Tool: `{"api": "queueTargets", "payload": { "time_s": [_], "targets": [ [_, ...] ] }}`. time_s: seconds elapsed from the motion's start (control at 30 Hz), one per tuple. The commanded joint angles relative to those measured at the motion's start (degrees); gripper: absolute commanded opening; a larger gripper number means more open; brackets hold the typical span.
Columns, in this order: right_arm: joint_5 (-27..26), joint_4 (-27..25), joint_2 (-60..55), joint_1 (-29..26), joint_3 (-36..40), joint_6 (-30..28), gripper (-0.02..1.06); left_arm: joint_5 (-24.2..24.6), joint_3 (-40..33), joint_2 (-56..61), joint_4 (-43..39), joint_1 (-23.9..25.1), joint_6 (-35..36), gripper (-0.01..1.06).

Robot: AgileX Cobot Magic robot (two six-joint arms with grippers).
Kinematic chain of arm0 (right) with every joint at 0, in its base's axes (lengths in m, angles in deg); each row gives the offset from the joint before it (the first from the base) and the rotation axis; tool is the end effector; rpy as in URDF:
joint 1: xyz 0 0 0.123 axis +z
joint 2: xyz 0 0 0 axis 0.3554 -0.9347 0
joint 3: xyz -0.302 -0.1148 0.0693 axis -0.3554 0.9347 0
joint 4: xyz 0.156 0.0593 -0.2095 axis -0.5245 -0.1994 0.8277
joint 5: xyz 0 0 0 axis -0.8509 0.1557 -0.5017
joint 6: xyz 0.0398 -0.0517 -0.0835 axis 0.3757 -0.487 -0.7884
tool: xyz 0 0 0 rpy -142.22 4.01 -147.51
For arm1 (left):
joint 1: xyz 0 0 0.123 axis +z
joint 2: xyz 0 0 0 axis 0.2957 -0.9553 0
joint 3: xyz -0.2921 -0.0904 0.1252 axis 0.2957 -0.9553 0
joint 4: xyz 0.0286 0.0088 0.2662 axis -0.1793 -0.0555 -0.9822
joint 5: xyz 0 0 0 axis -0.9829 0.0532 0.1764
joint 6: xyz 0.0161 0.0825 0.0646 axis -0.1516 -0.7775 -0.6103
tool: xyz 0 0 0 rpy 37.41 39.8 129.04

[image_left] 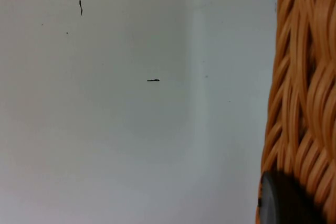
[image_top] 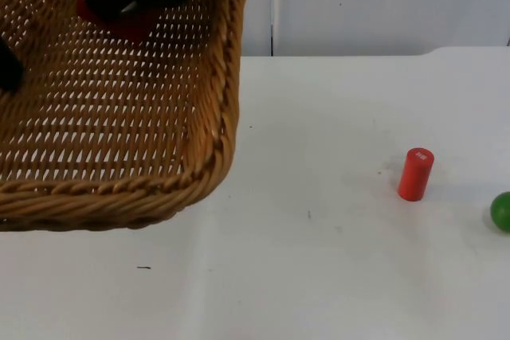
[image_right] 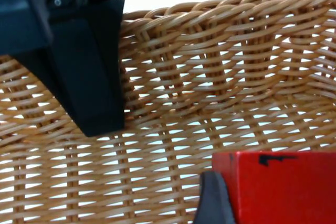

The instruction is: Pick up the basket with the left hand and place the object to the left of the red cylinder into the basket with the right hand.

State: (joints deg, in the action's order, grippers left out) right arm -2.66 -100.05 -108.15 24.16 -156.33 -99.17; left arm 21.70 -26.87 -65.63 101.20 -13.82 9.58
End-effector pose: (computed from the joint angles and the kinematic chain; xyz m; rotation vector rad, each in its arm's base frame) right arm 0.3321 0.3876 0.3295 -1.5015 1.7191 0.5972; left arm 0.2713 -0.0356 0.3204 0.0254 2.8571 -0.7273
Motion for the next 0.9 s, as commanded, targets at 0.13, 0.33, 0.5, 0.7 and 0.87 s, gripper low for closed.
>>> {"api": "queueTargets", "payload": {
  "time_s": [0.13, 0.33, 0.5, 0.7, 0.87],
  "targets": [
    [-0.31, -0.09, 0.28, 0.4, -0.22, -0.15, 0.56, 0.31, 0.16, 0.52, 2.48, -0.02, -0.17, 0.0],
    [-0.33, -0.09, 3.46, 0.3, -0.22, 2.25, 0.93, 0.31, 0.16, 0.52, 2.48, -0.02, -0.17, 0.0],
    [-0.09, 0.46, 7.37, 0.22, -0.22, 2.5, 0.95, 0.31, 0.16, 0.52, 2.48, -0.02, -0.17, 0.0],
    [1.05, 0.6, 10.6, -0.33, -0.22, 2.62, 0.95, 0.31, 0.16, 0.52, 2.32, -0.02, -0.17, 0.0],
    [1.94, 0.49, 12.21, -1.21, -0.22, 2.62, 0.95, 0.31, 0.16, 0.52, 2.35, -0.02, -0.17, 0.0]
  ]
}}
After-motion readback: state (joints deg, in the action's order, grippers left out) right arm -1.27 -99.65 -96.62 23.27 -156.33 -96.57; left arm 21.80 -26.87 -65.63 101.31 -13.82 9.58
